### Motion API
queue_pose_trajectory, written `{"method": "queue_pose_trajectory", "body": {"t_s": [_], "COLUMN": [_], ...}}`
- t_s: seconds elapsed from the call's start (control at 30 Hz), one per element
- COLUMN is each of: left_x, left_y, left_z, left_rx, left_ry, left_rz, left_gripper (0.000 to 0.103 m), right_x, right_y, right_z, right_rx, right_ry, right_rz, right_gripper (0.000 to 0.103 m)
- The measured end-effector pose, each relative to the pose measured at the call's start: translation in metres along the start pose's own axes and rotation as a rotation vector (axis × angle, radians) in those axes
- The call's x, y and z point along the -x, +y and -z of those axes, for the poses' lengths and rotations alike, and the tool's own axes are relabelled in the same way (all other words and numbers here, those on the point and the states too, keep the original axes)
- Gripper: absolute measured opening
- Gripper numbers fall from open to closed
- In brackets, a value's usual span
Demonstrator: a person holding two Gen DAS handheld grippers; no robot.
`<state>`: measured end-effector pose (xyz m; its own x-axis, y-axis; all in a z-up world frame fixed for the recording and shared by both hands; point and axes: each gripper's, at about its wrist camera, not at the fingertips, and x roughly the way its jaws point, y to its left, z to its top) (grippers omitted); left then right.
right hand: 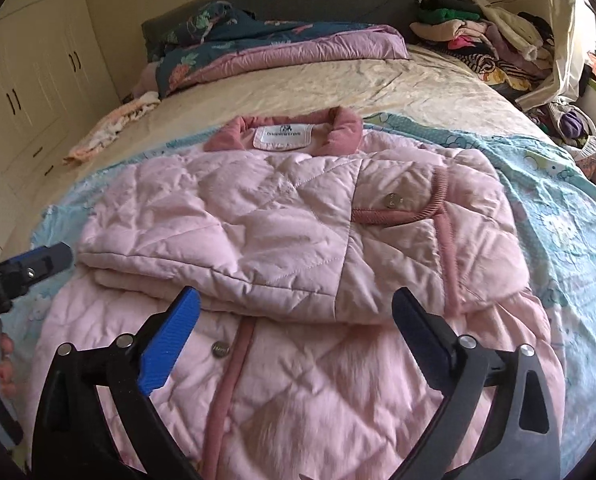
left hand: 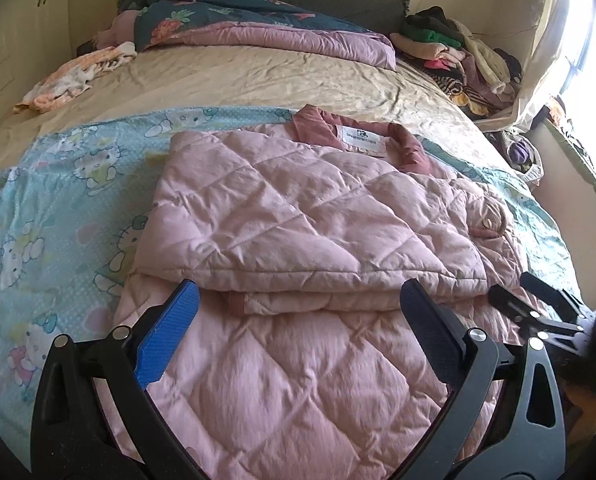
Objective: Fold large clothes
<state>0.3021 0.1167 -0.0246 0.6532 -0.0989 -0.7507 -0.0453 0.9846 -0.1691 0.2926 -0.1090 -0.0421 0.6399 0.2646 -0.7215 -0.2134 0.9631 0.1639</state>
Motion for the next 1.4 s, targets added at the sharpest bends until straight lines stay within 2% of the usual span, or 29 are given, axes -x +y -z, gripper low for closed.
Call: {"method": "queue_pose_trajectory", "body": {"t_s": [0.4,0.83,1.4], "left_x": [0.035,0.089,0.141], "left_y": [-0.010,-0.015,-0.024], "left_z": [0.007,0.009,0.025], "left_rx": [-0.003,0.011,-0.013], "left_ry": [-0.022,-0.100,-0.169], "left_rz": [0.014,0.040,0.076], "left_gripper": [0.095,0.095,0.095], "right_x": [0.061,0.138,0.201], "right_y": [-0.001,0.002,0.009], "right_z": [0.003,0.007,0.016], "right_rx": [-0.026,-0.029,-0.009], "right_ry": [-0.073,-0.178,-0.266], "right_rz": [-0.004,-0.028,-0.048], "right_gripper": [0.097,0.097,0.097]}}
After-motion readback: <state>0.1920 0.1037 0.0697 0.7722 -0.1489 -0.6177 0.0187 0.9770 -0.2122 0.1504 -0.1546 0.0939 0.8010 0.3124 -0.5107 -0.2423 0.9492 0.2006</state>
